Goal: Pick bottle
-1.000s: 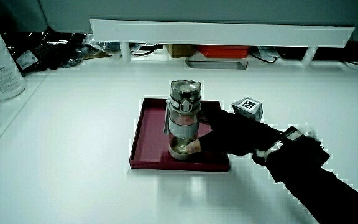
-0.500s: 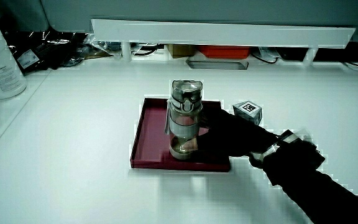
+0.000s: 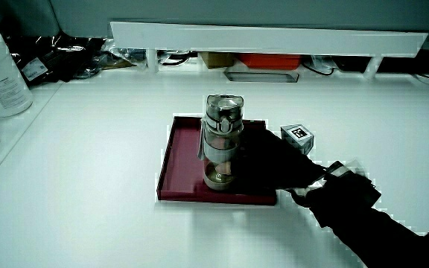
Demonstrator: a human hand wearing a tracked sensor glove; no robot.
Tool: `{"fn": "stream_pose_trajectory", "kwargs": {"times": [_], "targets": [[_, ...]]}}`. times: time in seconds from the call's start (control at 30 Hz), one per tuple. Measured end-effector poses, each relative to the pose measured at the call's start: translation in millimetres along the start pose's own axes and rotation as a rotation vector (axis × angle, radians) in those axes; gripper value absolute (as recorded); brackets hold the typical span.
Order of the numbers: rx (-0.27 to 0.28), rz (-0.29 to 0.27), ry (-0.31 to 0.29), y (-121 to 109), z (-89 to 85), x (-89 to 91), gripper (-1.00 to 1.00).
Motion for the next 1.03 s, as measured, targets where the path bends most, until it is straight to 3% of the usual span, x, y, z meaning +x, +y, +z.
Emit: {"fn": "stream_pose_trajectory", "kwargs": {"times": [0.1,0.27,0.37,0.43,0.5,0.57,0.7,0.83,1.03], "targets": [[0.016,0.030,-0.013,0,0.4,1.2,1.00],[0.045,0.071,-0.024,-1,-0.6,2.3,1.00],[0.053,0.067,-0.036,-2,-0.4,2.5,1.00],[0.050,0.074,-0.012,-2,0.5,4.6,1.00],[0.039,0.075,0.048,-3,2.9,6.1,1.00],[0.039,0.081,0.057,-4,7.9,5.1,1.00],[0.034,0.126,0.067,-11,15.7,-13.9,1.00],[0.023,0.178,0.041,-19,18.8,-35.9,1.00],[-0.021,0.284,0.076,-31,9.7,-59.1,1.00]]}}
